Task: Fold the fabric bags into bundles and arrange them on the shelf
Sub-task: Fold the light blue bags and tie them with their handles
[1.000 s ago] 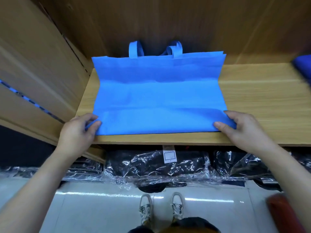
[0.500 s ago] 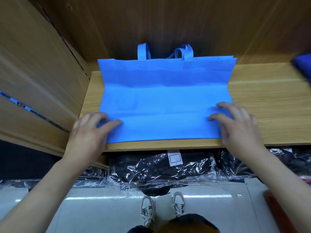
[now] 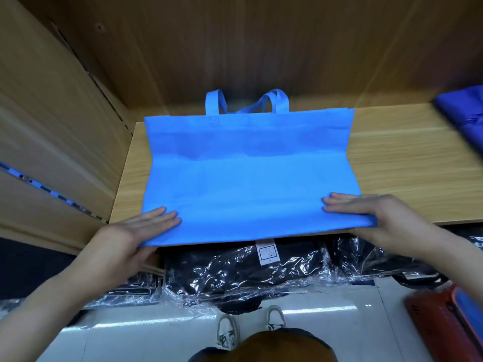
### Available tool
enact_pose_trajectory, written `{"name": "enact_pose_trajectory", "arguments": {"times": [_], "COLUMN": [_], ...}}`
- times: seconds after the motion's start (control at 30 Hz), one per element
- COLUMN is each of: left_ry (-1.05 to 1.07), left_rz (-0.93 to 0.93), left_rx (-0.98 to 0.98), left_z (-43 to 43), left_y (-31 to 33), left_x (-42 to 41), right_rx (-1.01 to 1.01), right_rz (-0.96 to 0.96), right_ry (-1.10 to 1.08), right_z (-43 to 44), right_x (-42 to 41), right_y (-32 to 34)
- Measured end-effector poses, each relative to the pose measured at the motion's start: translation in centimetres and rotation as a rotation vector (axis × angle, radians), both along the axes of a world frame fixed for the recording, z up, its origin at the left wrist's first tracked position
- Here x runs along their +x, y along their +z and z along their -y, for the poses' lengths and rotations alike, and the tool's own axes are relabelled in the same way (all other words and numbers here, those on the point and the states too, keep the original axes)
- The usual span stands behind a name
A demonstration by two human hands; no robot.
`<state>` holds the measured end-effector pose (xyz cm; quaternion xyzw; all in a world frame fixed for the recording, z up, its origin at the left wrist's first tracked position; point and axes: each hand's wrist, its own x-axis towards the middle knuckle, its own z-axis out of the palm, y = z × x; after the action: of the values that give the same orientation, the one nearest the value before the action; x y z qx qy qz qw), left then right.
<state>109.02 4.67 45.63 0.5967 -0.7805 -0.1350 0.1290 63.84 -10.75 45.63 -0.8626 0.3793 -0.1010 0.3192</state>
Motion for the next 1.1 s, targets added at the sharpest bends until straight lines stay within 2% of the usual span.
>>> {"name": "enact_pose_trajectory", "arguments": {"times": [0.1, 0.17, 0.27, 0.33, 0.5, 0.57, 0.67, 0.87, 0.93, 1.03, 1.1], "left_ry": [0.3, 0.421, 0.658, 0.763, 0.825, 0.818, 0.821, 0.898, 0.927, 0.923, 0.72], "left_rz": [-0.368, -0.524, -0.678, -0.609, -0.106, 0.032, 0.078, 0.175, 0.21, 0.125, 0.091], "left_rx": [0.218, 0.231, 0.129, 0.044, -0.052, -0.068, -0.033, 0.069, 0.05, -0.185, -0.371], "left_z": [0.5, 1.2, 1.7, 2.1, 3.0, 3.4, 4.1, 4.9, 4.8, 4.8, 5.0], "left_y": [2.1, 2.7, 2.2, 1.4, 0.6, 0.5, 0.2, 0.5, 0.2, -0.3, -0.6], "left_x": [-0.5, -1.1, -2.2, -2.8, -4.2, -4.4, -3.8, -3.3, -3.7, -3.9, -3.7], "right_rx": [0.407, 0.45, 0.304, 0.134, -0.257, -0.366, -0.409, -0.336, -0.283, -0.246, -0.39], "right_rz": [0.198, 0.275, 0.269, 0.23, -0.037, -0.107, -0.184, -0.415, -0.421, -0.286, -0.204], "right_ry": [-0.177, -0.253, -0.455, -0.59, -0.729, -0.743, -0.758, -0.791, -0.813, -0.866, -0.828], "right_z": [0.0, 0.2, 0.2, 0.5, -0.4, -0.8, -0.6, 0.2, 0.5, 0.4, 0.3], "right_x": [-0.3, -0.2, 0.6, 1.4, 3.4, 4.0, 4.3, 4.7, 4.8, 5.0, 5.0], "right_y": [1.6, 2.0, 1.3, -0.1, -0.9, -1.0, -1.4, -1.1, -0.7, -0.4, -1.0]}}
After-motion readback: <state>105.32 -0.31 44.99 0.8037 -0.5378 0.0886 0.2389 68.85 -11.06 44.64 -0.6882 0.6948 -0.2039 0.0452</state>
